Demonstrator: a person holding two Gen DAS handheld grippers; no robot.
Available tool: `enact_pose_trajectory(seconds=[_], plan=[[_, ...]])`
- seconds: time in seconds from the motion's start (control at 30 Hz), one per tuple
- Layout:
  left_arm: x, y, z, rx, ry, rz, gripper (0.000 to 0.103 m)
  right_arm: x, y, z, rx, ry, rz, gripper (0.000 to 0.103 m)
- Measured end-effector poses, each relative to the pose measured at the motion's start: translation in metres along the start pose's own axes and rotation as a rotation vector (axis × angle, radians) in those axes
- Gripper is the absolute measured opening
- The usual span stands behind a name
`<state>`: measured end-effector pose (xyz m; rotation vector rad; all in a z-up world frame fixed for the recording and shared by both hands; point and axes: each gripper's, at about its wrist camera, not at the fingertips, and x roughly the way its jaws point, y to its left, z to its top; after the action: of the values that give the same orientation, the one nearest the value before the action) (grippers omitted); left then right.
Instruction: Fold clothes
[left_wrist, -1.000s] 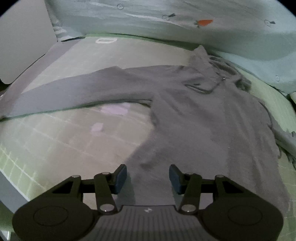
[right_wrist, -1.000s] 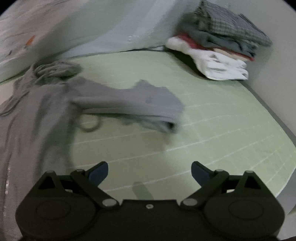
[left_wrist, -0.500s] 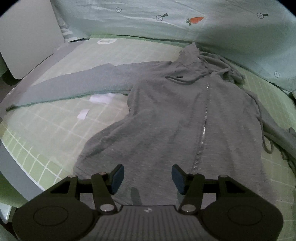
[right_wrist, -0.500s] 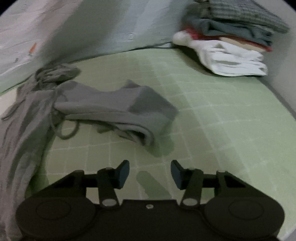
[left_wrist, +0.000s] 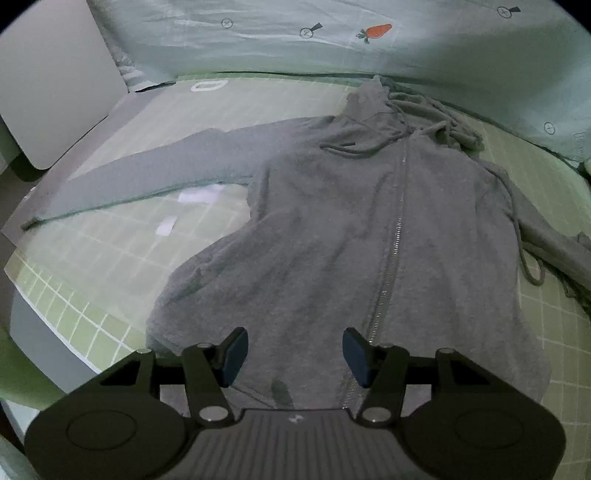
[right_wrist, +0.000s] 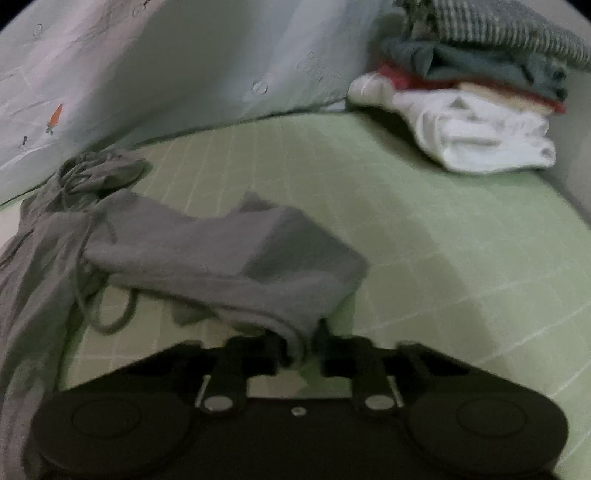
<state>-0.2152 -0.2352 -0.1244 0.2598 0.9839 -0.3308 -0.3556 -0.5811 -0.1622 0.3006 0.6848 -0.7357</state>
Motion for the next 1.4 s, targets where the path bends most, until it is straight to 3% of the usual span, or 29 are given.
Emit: enact_pose_trajectory(seconds=[0.23, 0.33, 0.4, 0.5, 0.57, 0.63, 0.7, 0.9, 1.0, 1.2, 1.3, 1.37, 1.4], plan=[[0.001, -0.009, 0.002, 0.031, -0.008, -0.002, 0.058, -0.052, 0.013, 0.043, -0.232, -0.322, -0.182, 0.010], [0.003, -0.010, 0.002, 0.027, -0.003, -0.003, 0.058, -0.064, 0.039, 0.041, -0.404, -0.406, -0.207, 0.010], [0.005, -0.010, 0.003, 0.024, 0.001, -0.003, 0.058, -0.057, 0.060, 0.025, -0.551, -0.354, -0.128, 0.013], [0.007, -0.011, 0.005, 0.013, 0.008, -0.006, 0.058, -0.035, 0.081, -0.008, -0.687, -0.151, 0.062, 0.015], [0.006, -0.011, 0.005, 0.014, 0.006, -0.008, 0.058, -0.034, 0.079, -0.020, -0.630, -0.079, 0.125, 0.020], [0.006, -0.011, 0.005, 0.020, 0.002, -0.004, 0.058, -0.042, 0.065, -0.020, -0.527, -0.063, 0.151, 0.036], [0.006, -0.010, 0.004, 0.023, 0.004, 0.001, 0.060, -0.052, 0.045, -0.010, -0.399, -0.067, 0.158, 0.045], [0.013, -0.011, 0.007, 0.021, 0.023, -0.001, 0.060, -0.058, -0.019, 0.017, -0.016, -0.086, 0.143, 0.053], [0.015, -0.014, 0.009, 0.041, 0.021, -0.012, 0.060, -0.043, -0.034, 0.021, 0.075, -0.059, 0.121, 0.053], [0.014, -0.026, 0.011, 0.094, 0.002, -0.022, 0.060, 0.013, -0.027, 0.019, 0.108, 0.087, 0.134, 0.049], [0.011, -0.029, 0.012, 0.112, -0.016, -0.015, 0.060, 0.027, -0.019, 0.015, 0.101, 0.117, 0.133, 0.050], [0.011, -0.031, 0.012, 0.123, -0.019, -0.011, 0.061, 0.028, -0.017, 0.014, 0.093, 0.108, 0.154, 0.041], [0.012, -0.033, 0.012, 0.133, -0.020, -0.007, 0.061, 0.027, -0.017, 0.014, 0.084, 0.109, 0.161, 0.030]])
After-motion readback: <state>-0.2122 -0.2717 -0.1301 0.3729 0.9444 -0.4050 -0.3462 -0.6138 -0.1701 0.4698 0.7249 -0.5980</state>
